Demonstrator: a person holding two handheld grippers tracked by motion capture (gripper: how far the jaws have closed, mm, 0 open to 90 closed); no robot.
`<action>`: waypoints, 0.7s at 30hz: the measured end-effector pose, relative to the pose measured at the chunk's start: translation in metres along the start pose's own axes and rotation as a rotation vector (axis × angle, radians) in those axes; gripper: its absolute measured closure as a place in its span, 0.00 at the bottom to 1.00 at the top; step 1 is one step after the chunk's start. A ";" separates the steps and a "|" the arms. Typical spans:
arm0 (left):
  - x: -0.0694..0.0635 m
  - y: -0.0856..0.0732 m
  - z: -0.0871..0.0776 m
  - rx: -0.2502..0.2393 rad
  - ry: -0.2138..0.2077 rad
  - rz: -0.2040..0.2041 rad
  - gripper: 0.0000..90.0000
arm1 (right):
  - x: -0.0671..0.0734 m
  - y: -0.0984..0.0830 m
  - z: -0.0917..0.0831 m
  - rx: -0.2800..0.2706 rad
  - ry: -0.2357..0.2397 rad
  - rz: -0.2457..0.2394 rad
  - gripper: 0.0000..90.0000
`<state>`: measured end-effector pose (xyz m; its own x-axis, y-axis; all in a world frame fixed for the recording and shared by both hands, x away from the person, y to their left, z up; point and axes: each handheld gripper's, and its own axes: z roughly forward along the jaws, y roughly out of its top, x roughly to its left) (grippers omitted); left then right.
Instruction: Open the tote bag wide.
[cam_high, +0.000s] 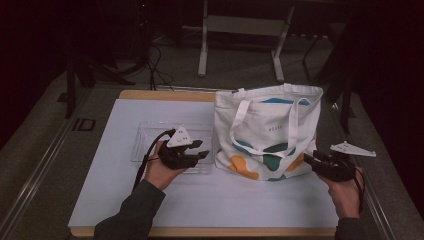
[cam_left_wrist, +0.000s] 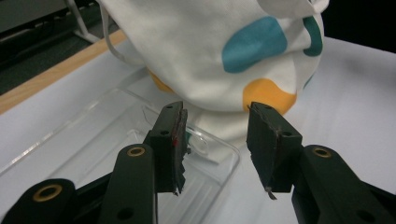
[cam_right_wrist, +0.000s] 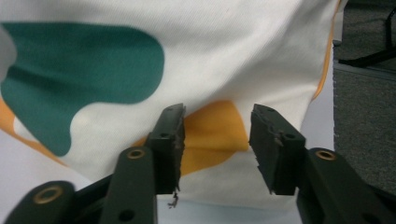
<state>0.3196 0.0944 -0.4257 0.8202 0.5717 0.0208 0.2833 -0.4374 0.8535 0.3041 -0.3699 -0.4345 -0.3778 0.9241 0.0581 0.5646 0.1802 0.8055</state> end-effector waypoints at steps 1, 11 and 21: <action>0.002 0.002 0.002 0.005 0.006 0.003 0.63 | -0.001 0.002 0.000 -0.001 0.000 0.004 0.59; 0.021 0.014 0.017 0.004 0.002 -0.016 0.62 | -0.018 0.016 0.013 -0.008 0.078 0.114 0.54; 0.036 0.026 0.033 0.032 0.011 -0.021 0.61 | -0.024 0.022 0.026 0.017 0.136 0.160 0.62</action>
<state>0.3727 0.0808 -0.4203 0.8082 0.5888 0.0091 0.3161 -0.4468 0.8369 0.3452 -0.3796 -0.4336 -0.3772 0.8877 0.2641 0.6374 0.0420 0.7694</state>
